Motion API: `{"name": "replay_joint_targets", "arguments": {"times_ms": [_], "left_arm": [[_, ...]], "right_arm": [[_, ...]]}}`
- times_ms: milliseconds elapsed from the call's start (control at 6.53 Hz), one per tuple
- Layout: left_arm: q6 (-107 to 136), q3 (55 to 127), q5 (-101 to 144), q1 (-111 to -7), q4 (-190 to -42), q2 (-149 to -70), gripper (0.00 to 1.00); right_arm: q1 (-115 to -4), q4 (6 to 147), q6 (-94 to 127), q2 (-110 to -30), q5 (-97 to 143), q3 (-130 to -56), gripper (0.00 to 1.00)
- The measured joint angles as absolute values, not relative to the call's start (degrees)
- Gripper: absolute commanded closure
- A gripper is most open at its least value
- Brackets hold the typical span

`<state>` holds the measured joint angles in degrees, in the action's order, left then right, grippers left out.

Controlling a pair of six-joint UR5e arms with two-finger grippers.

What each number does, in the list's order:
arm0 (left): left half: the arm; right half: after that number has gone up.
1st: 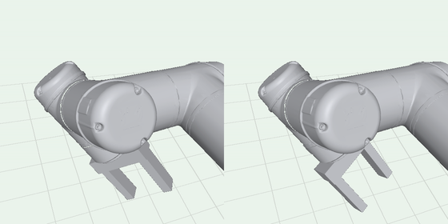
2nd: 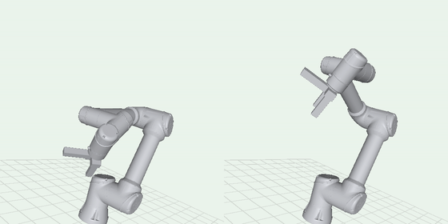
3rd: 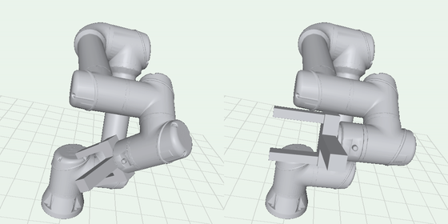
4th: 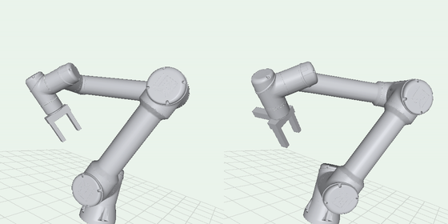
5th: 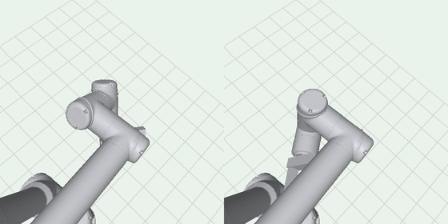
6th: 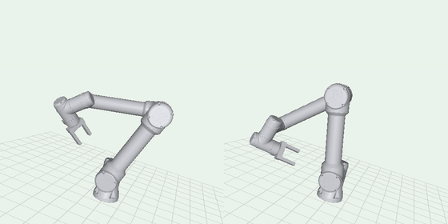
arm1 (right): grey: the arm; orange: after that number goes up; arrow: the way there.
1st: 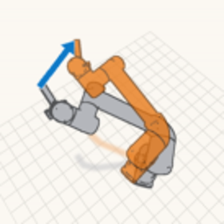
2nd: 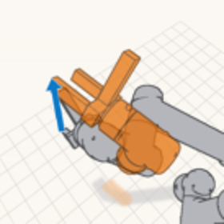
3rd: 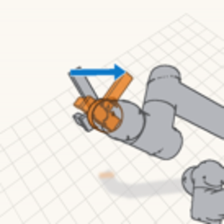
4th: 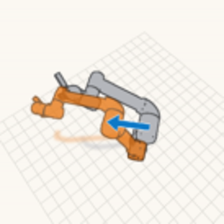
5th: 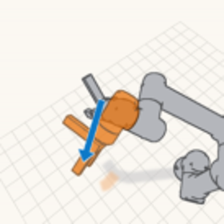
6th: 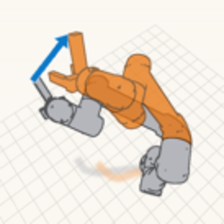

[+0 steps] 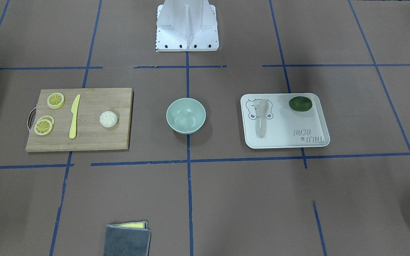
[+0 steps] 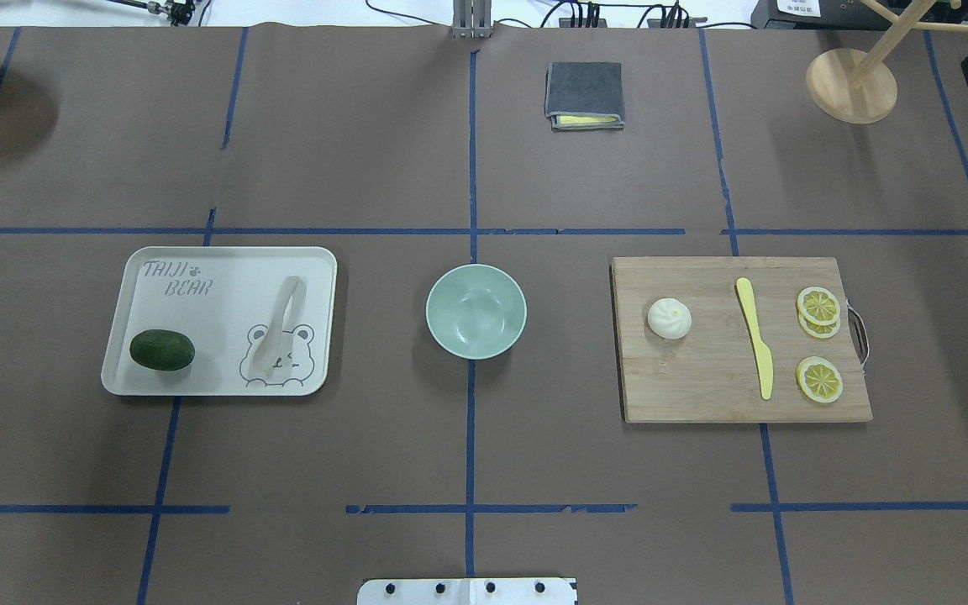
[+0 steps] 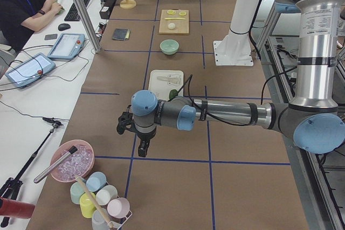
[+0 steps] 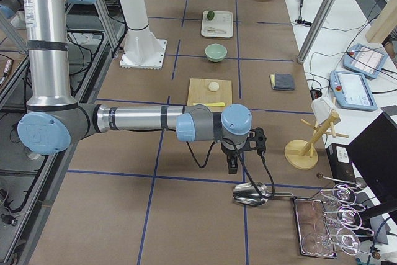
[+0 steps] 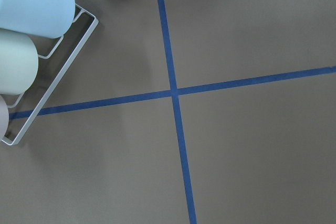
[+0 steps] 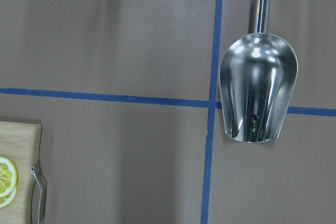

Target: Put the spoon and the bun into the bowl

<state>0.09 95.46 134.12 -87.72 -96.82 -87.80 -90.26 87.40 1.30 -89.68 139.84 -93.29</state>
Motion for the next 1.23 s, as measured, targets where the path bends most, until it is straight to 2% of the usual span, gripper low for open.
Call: {"name": "replay_joint_targets", "arguments": {"times_ms": [306, 613, 919, 1226], "left_arm": [[0.7, 97.5, 134.1, -87.7, -96.9, -88.2, 0.00], [8.7, 106.5, 132.0, -85.5, -96.9, -89.2, 0.00], [24.1, 116.0, 131.3, -75.2, -97.1, -90.6, 0.00], [46.0, 118.8, 127.2, -59.7, -97.3, -98.6, 0.00]], "right_arm": [[-90.3, 87.4, 1.4, -89.5, 140.1, -93.5, 0.00], [-90.3, 87.3, 1.5, -89.4, 140.2, -93.6, 0.00], [-90.3, 87.2, 2.8, -88.4, 140.0, -94.0, 0.00], [-90.2, 86.8, 5.9, -87.9, 140.0, -94.0, 0.00]]}}
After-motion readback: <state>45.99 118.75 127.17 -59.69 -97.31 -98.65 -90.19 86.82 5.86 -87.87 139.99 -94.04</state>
